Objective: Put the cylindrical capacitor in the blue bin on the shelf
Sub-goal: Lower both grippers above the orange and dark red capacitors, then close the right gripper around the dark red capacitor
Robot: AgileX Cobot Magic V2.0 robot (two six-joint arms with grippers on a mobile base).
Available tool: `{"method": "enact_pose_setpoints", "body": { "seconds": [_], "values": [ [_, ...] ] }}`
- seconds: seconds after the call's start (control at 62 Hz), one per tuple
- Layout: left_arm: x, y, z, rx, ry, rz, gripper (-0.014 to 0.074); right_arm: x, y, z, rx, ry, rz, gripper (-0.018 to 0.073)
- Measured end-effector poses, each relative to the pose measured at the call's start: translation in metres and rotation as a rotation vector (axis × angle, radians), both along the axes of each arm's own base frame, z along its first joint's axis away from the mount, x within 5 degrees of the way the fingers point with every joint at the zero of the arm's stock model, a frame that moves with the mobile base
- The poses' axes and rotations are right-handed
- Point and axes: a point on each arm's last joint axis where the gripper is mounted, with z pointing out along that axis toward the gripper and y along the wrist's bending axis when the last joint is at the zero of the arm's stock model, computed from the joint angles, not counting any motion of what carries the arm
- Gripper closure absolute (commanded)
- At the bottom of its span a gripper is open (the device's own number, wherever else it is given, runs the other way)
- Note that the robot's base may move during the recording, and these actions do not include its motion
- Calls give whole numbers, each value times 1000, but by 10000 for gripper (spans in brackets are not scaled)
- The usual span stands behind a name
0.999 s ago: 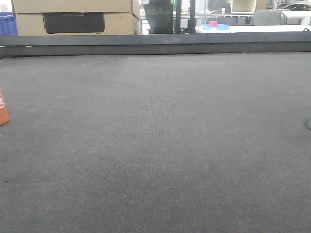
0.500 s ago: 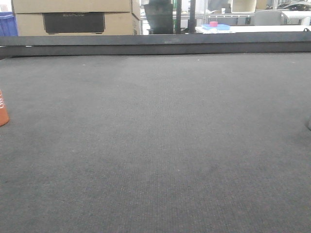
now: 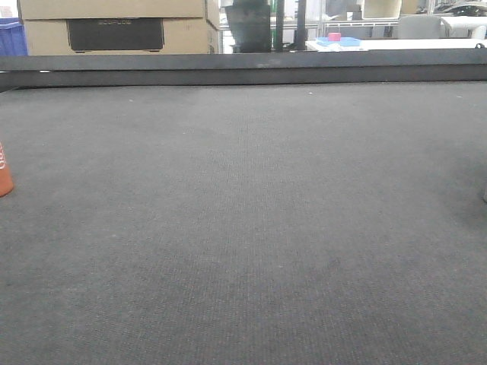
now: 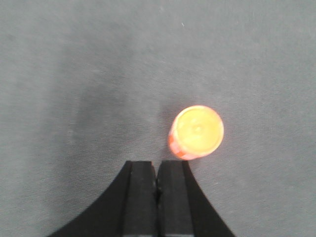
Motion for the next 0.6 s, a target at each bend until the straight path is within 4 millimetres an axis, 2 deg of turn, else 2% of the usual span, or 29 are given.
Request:
{"method": "enact_pose_setpoints", "body": {
  "seconds": [0.21, 0.274, 0.435, 0.516, 0.596],
  "values": [
    [31, -6, -4, -52, 58, 5, 707, 22, 3, -17, 19, 72, -5, 701],
    [35, -6, -7, -55, 70, 5, 707, 28, 3, -20, 18, 85, -5, 613],
    [37, -7, -9, -62, 83, 6, 707, 47, 4, -29, 17, 113, -6, 218],
    [37, -7, -9, -60, 84, 4, 707, 56, 4, -37, 16, 124, -9, 118],
    [37, -7, -9, -60, 84, 4, 707, 64, 4, -48, 14, 152, -10, 99]
  ]
}}
